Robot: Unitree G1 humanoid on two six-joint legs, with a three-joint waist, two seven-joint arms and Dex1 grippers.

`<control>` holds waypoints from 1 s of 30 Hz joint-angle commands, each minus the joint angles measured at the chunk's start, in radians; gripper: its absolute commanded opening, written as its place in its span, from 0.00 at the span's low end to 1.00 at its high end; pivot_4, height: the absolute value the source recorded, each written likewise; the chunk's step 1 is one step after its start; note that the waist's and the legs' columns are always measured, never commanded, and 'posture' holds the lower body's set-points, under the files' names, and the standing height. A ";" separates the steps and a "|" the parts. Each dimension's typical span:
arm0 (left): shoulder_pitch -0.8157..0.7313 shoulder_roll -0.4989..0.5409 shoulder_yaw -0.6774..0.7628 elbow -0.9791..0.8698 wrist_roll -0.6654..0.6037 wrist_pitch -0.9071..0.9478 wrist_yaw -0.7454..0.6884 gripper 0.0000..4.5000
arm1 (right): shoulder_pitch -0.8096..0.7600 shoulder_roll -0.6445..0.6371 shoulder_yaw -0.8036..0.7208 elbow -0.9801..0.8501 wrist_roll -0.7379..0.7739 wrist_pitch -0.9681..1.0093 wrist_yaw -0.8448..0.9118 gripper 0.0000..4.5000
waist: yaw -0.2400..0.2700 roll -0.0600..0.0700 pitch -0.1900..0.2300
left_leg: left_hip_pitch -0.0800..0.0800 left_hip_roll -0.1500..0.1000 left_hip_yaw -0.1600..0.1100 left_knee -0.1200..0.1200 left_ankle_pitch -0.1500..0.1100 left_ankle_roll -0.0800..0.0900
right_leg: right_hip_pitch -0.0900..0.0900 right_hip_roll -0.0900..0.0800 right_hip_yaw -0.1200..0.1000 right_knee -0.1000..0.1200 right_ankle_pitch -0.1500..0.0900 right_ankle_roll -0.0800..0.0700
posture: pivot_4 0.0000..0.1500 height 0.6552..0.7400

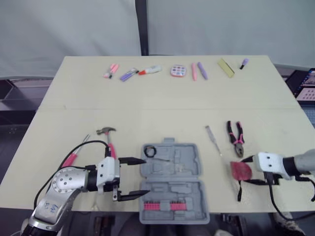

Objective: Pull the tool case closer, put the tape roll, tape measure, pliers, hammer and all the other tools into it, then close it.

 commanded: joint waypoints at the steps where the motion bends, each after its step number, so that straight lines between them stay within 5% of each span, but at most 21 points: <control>1: 0.000 0.000 0.019 0.036 0.003 -0.033 -0.013 1.00 | -0.027 -0.063 -0.018 -0.204 0.012 0.180 0.026 0.65 | 0.000 0.000 0.000 | 0.000 0.000 0.000 0.000 0.000 0.000 | 0.000 0.000 0.000 0.000 0.000 0.000 | 1.00 0.69; 6: -0.024 -0.013 0.008 0.098 0.007 -0.067 -0.029 1.00 | -0.115 -0.096 0.064 -0.482 -0.061 0.538 0.017 0.65 | 0.001 0.000 0.000 | -0.001 0.000 -0.001 0.000 0.000 0.000 | -0.001 0.000 0.000 0.000 0.000 0.000 | 1.00 0.69; 15: -0.036 -0.038 0.024 0.124 0.004 -0.104 -0.026 1.00 | -0.429 0.017 0.331 -0.653 -0.187 0.979 0.041 0.65 | -0.002 0.000 0.000 | -0.002 -0.001 -0.002 0.000 0.000 0.000 | -0.003 -0.001 0.000 0.000 0.000 0.000 | 1.00 0.69; 30: -0.047 -0.053 0.025 0.139 0.019 -0.114 -0.009 1.00 | -0.818 0.262 0.728 -0.588 -0.265 1.275 0.075 0.65 | -0.006 -0.001 0.001 | -0.004 -0.003 -0.002 0.000 0.000 -0.001 | -0.017 -0.004 0.000 0.018 0.000 0.000 | 1.00 0.69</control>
